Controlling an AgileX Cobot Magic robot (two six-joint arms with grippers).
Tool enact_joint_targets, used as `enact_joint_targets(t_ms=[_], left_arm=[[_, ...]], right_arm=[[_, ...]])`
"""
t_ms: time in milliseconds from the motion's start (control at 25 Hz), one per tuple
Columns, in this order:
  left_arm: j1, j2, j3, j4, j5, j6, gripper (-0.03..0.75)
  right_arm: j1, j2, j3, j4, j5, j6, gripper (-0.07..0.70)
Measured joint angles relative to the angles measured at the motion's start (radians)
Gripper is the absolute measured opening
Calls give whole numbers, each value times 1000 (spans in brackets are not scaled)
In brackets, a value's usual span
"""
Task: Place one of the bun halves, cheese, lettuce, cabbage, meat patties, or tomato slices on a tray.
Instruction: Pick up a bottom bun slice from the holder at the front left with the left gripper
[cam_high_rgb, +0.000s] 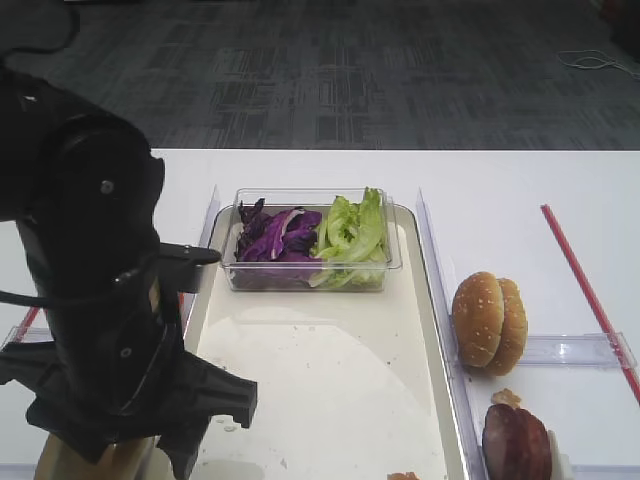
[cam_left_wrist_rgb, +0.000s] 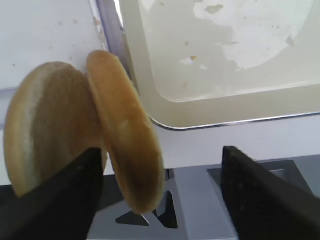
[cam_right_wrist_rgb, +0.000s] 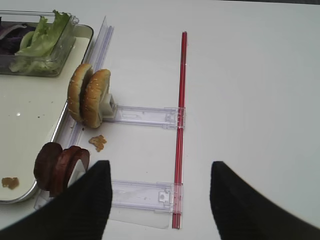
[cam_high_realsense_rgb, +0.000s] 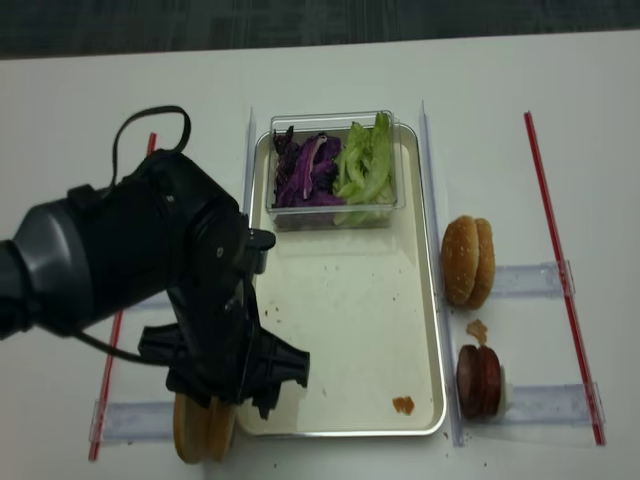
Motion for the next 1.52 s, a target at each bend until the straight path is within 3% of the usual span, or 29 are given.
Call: enact_joint_targets(t_ms=[520, 1040, 1520], left_arm=[[0, 70, -5, 30, -6, -16, 428], [0, 70, -7, 60, 33, -65, 200], [0, 70, -7, 101, 65, -98, 151]], right_arm=[[0, 0, 0, 0, 0, -2, 450], [0, 0, 0, 0, 0, -2, 450], [0, 0, 0, 0, 0, -2, 450]])
